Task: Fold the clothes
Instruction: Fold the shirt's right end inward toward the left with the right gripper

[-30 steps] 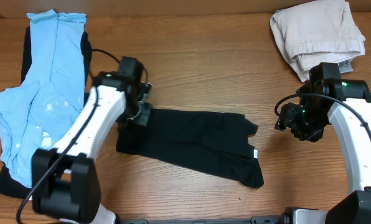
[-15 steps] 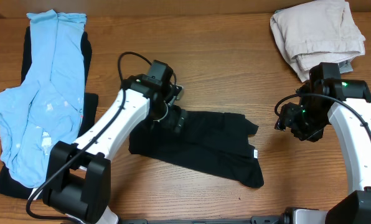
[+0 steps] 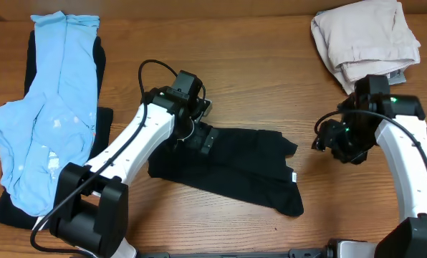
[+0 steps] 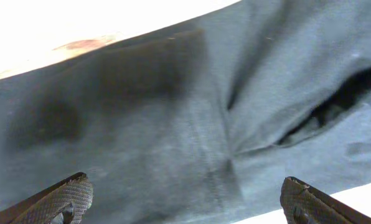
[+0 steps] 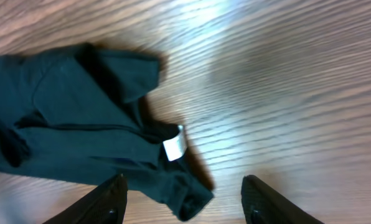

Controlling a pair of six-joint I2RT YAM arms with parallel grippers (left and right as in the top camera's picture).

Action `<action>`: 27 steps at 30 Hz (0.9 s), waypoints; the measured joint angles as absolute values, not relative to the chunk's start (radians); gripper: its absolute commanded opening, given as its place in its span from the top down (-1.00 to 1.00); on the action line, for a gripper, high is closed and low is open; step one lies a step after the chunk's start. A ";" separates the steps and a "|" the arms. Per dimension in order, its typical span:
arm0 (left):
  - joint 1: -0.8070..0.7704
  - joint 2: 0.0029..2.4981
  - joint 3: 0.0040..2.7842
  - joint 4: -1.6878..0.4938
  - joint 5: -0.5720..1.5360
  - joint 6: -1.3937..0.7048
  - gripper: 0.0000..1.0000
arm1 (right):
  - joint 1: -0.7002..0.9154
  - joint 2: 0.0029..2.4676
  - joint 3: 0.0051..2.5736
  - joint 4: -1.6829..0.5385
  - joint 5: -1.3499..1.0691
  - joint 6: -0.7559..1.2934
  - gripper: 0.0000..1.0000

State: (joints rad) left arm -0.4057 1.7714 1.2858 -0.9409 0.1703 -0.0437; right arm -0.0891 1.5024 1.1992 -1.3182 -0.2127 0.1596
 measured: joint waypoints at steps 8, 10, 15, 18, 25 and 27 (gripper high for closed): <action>-0.329 1.771 1.414 -1.012 0.138 -0.030 -1.00 | -0.089 1.502 1.001 -1.167 -0.381 0.160 -0.50; -0.308 1.771 1.456 -1.013 0.135 -0.022 -1.00 | -0.089 1.502 0.962 -1.132 -0.409 0.162 -0.57; -0.269 1.771 1.488 -1.011 0.130 -0.005 -1.00 | -0.089 1.502 0.872 -1.045 -0.448 0.171 -0.69; -0.253 1.771 1.488 -1.015 0.129 0.001 -1.00 | -0.089 1.502 0.836 -1.003 -0.458 0.173 -0.72; -0.234 1.771 1.488 -1.015 0.126 0.004 -1.00 | -0.067 1.502 0.789 -0.921 -0.491 0.177 -0.72; -0.233 1.771 1.488 -1.015 0.123 0.004 -1.00 | -0.044 1.502 0.782 -0.892 -0.496 0.181 -0.72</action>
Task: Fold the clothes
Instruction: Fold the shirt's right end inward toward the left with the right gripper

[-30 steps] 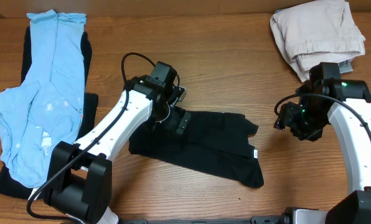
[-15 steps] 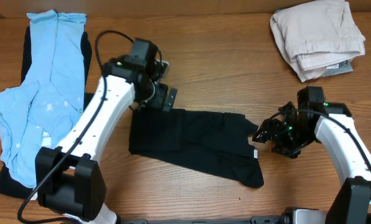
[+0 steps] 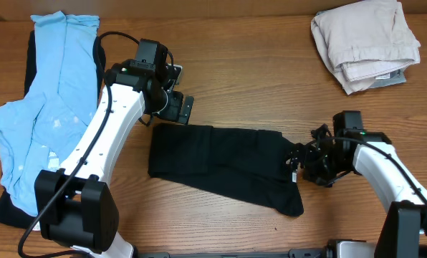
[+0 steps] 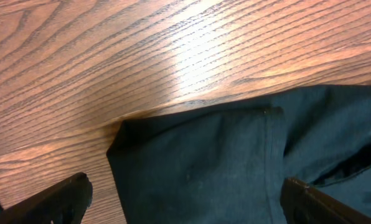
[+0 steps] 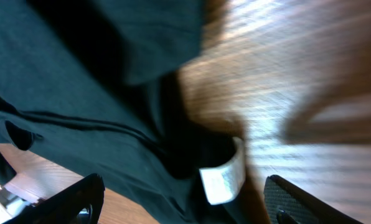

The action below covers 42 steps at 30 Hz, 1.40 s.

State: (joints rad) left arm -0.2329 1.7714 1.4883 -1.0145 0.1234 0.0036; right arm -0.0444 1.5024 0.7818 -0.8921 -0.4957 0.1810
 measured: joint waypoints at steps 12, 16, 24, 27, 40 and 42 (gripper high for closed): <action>-0.233 1.771 1.488 -1.022 0.088 0.004 -1.00 | 0.078 1.509 0.759 -0.794 -0.403 0.249 -0.72; -0.233 1.771 1.488 -1.022 0.081 0.004 -1.00 | 0.087 1.539 0.759 -0.792 -0.354 0.269 -0.60; -0.233 1.771 1.488 -1.021 0.076 0.004 -1.00 | 0.101 1.572 0.759 -0.781 -0.369 0.278 0.16; -0.233 1.771 1.488 -1.021 0.076 0.004 -1.00 | 0.120 1.579 0.758 -0.769 -0.400 0.279 0.76; -0.233 1.771 1.488 -1.023 0.068 0.004 -1.00 | 0.034 1.580 0.783 -0.847 -0.421 0.270 0.92; -0.231 1.771 1.488 -1.027 0.060 0.004 -1.00 | -0.023 1.581 0.815 -0.909 -0.416 0.250 0.92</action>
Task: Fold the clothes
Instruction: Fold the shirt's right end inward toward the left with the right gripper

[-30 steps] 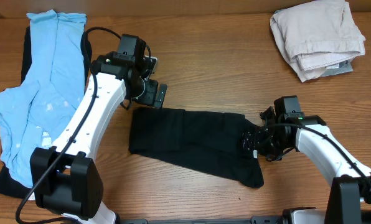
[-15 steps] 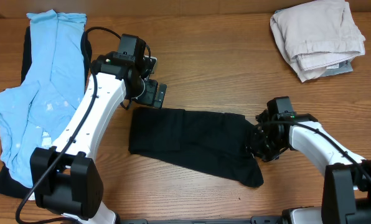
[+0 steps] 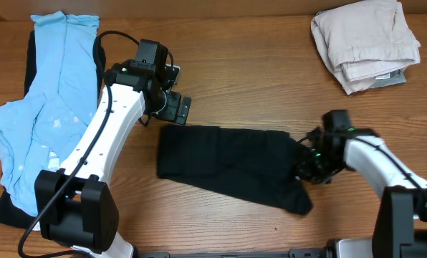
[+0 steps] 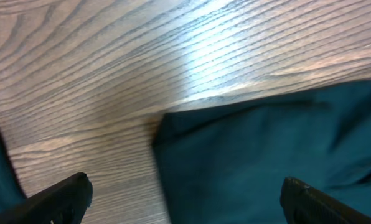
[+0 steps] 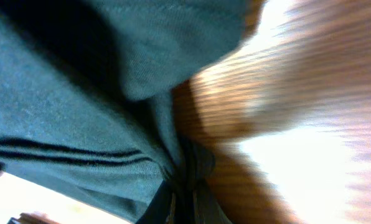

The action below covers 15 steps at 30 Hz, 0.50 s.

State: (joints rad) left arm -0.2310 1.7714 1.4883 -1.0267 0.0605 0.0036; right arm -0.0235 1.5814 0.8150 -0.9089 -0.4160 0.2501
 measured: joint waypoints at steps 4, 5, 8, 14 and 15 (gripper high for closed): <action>-0.209 1.771 1.488 -1.037 0.043 0.003 -0.99 | -0.141 1.583 0.917 -1.088 -0.380 0.184 0.92; -0.200 1.771 1.489 -1.040 0.040 0.002 -1.00 | -0.169 1.583 0.945 -1.123 -0.373 0.169 0.92; -0.173 1.771 1.489 -1.048 0.032 0.002 -1.00 | -0.223 1.583 1.028 -1.185 -0.366 0.130 0.92; -0.125 1.771 1.489 -1.056 0.024 0.002 -0.99 | -0.175 1.583 1.209 -1.285 -0.362 0.096 0.92; -0.120 1.771 1.489 -1.056 0.024 0.002 -1.00 | -0.148 1.583 1.239 -1.296 -0.360 0.096 0.92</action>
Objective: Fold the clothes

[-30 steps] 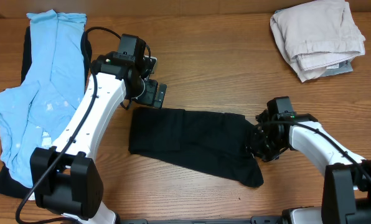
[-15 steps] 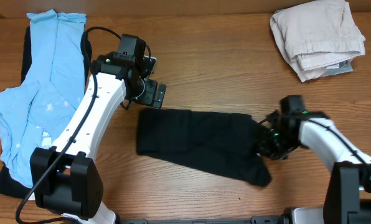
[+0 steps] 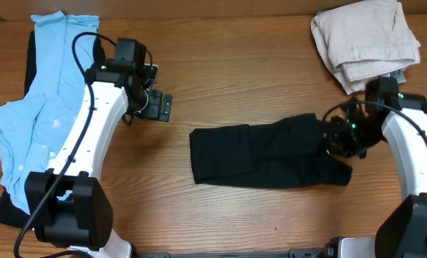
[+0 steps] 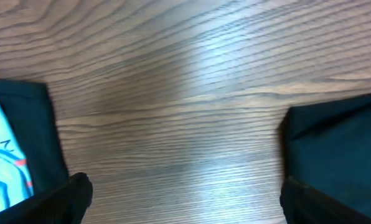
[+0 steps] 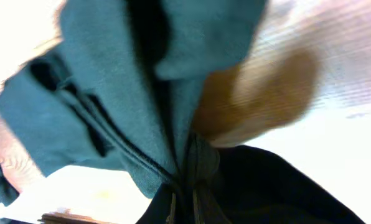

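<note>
A black garment (image 3: 264, 154) lies stretched across the middle of the table. My right gripper (image 3: 333, 142) is shut on its right end, which is lifted off the wood; the wrist view shows the cloth (image 5: 129, 106) bunched between the closed fingers. My left gripper (image 3: 154, 106) hangs open over bare wood to the left of the garment, nothing between its fingers (image 4: 55, 199). The garment's left edge (image 4: 335, 155) shows at the right of the left wrist view.
A light blue garment (image 3: 49, 107) lies over dark clothes (image 3: 16, 208) at the far left. A folded beige garment (image 3: 364, 39) sits at the back right corner. A dark cloth edge (image 4: 23, 130) shows beside the left gripper.
My right gripper, shut on the black garment's right end, has moved right and up, dragging the garment rightward. The left gripper has shifted left, away from the garment.
First my left gripper was over the black garment and the right one hung open beside its right end. Then the left had moved off to the upper left corner and the right was at the cloth. Then the right was shut on it, and now the garment lies further right.
</note>
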Controlling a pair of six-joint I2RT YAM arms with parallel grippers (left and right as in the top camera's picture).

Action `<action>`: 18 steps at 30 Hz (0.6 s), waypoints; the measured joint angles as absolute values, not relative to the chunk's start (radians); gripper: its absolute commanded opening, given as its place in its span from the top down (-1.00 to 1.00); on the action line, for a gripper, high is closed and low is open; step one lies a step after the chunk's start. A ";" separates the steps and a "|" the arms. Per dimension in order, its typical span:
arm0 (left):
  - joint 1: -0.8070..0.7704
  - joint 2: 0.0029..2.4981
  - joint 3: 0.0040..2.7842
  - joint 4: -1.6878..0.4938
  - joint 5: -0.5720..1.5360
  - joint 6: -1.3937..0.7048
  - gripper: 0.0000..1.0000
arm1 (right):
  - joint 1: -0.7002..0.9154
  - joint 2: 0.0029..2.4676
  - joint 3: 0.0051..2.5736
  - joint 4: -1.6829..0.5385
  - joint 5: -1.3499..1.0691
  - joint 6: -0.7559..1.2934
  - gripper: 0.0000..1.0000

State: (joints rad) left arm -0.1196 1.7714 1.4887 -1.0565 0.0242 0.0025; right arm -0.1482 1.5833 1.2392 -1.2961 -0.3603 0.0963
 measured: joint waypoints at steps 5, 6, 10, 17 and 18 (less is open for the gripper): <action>-0.109 1.771 1.489 -1.056 0.022 0.002 -1.00 | 0.038 1.583 1.336 -1.278 -0.363 0.121 0.92; -0.109 1.771 1.489 -1.056 0.022 0.002 -1.00 | 0.081 1.583 1.342 -1.257 -0.363 0.134 0.92; -0.109 1.771 1.489 -1.056 0.022 0.002 -1.00 | 0.271 1.587 1.343 -1.155 -0.363 0.197 0.92; -0.109 1.771 1.489 -1.056 0.022 0.002 -1.00 | 0.548 1.678 1.346 -0.963 -0.344 0.298 0.92; -0.109 1.771 1.489 -1.056 0.022 0.002 -1.00 | 0.577 1.702 1.346 -0.944 -0.342 0.310 0.87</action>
